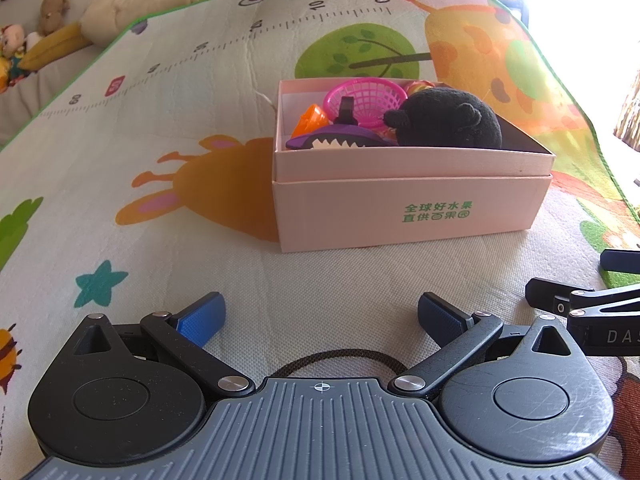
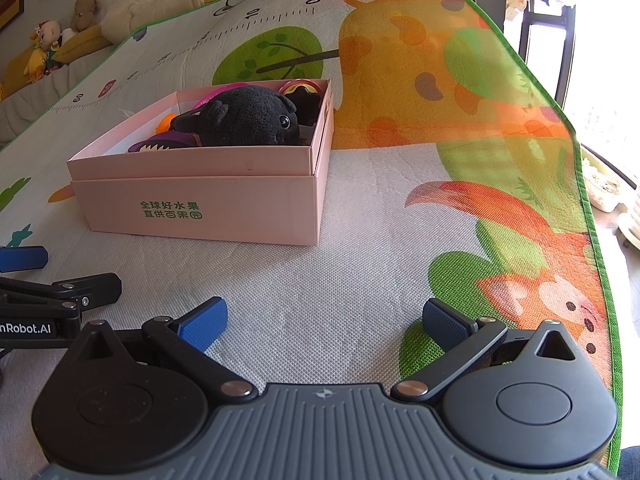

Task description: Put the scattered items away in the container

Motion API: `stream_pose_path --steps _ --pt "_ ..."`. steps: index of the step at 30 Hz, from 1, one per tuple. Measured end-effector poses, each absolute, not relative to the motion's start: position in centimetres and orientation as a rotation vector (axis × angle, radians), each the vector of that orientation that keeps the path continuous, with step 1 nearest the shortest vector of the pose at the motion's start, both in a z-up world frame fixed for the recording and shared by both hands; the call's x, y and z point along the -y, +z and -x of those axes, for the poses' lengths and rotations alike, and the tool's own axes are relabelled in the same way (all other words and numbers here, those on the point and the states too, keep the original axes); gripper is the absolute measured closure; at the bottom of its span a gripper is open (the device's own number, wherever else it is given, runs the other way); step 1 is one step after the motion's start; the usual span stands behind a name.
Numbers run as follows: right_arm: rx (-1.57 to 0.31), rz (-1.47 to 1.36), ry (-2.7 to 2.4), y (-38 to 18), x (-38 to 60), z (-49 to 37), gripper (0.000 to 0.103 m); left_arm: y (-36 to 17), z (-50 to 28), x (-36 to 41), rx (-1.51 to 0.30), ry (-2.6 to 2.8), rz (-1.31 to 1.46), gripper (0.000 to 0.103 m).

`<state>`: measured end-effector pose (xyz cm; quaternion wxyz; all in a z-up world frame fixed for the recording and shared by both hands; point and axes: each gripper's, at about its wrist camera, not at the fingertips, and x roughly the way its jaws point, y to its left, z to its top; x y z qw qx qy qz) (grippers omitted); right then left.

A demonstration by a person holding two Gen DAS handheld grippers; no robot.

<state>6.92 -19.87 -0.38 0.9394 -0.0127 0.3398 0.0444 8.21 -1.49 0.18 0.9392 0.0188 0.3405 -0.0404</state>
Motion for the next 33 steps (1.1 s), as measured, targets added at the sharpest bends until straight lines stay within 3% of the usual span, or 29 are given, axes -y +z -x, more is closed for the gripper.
stream_pose_path --steps 33 --pt "-0.694 0.025 0.091 -0.34 19.88 -6.94 0.0 0.56 -8.26 1.45 -0.736 -0.074 -0.017 0.0"
